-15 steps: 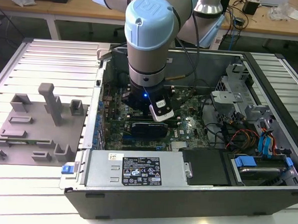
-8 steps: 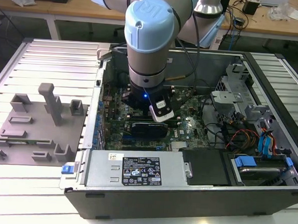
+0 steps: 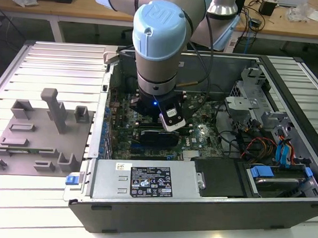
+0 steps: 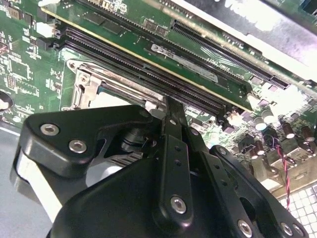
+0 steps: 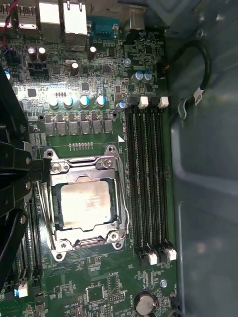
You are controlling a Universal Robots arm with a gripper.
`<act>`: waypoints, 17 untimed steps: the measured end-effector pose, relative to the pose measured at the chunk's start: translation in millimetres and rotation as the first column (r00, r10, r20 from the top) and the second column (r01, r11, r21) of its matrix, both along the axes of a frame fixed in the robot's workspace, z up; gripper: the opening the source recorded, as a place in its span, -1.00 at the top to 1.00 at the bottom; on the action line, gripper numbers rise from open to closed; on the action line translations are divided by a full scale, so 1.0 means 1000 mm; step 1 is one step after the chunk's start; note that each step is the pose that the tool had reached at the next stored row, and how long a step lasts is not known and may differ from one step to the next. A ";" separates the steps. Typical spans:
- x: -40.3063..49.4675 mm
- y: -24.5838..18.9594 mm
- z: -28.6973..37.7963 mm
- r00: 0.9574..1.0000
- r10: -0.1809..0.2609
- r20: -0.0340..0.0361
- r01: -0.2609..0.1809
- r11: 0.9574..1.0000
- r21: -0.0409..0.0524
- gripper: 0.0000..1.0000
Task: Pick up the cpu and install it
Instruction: 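Install the second cpu locking lever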
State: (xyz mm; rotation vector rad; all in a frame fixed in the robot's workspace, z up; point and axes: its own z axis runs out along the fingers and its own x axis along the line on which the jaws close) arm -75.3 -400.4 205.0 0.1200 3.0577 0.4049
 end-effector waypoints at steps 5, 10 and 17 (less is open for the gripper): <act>-0.0015 -0.0027 -0.0008 1.000 0.000 0.000 0.000 1.000 0.007 0.79; -0.0047 -0.0033 -0.0042 1.000 0.000 0.003 -0.001 1.000 0.026 0.79; -0.0072 -0.0032 -0.0094 1.000 0.001 0.006 -0.001 0.999 0.051 0.79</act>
